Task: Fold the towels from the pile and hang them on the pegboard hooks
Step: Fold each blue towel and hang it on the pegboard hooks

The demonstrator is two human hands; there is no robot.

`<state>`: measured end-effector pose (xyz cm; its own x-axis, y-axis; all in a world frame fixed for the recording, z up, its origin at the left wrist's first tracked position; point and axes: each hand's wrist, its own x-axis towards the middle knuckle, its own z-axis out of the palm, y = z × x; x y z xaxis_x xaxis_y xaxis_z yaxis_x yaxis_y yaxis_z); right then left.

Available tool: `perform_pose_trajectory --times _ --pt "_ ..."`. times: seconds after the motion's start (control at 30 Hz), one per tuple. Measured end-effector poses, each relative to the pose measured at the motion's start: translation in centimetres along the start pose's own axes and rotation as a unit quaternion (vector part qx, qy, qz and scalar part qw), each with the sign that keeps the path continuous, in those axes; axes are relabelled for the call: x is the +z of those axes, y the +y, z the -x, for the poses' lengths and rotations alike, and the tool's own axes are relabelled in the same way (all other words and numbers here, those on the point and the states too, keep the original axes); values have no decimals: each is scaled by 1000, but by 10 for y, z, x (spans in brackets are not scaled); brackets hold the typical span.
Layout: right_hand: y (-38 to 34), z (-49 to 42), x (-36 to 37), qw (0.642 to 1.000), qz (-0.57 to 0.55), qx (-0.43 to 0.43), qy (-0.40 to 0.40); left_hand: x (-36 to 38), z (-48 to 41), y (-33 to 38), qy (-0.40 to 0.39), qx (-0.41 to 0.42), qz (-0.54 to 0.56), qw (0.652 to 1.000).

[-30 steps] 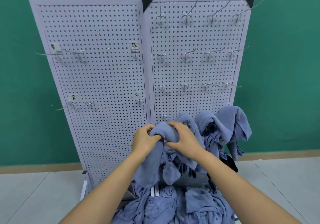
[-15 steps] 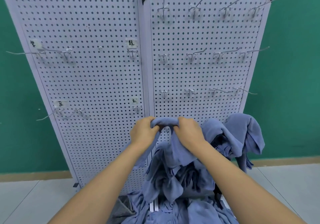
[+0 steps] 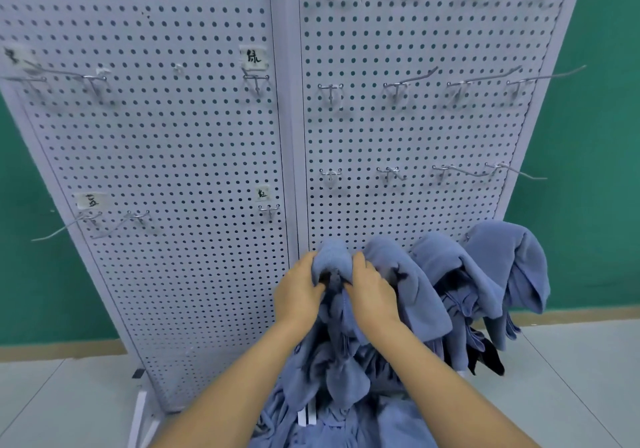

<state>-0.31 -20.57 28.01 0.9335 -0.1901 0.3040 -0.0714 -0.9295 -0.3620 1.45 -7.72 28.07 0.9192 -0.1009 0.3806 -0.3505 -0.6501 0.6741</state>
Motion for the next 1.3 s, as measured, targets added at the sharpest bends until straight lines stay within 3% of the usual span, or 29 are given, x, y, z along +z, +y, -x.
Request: perform_pose_trajectory --times 0.2,0.6,0.87,1.3 --pt "7 31 -9 992 -116 -40 -19 -11 22 -7 -17 -29 33 999" --pt "22 155 -28 988 -82 -26 -128 -56 144 -17 -36 -107 -61 992" --pt "24 225 46 968 -68 -19 -241 -30 226 -76 -112 -179 -40 977" --pt "40 257 212 912 -35 5 -408 54 283 -220 -246 -284 -73 924"
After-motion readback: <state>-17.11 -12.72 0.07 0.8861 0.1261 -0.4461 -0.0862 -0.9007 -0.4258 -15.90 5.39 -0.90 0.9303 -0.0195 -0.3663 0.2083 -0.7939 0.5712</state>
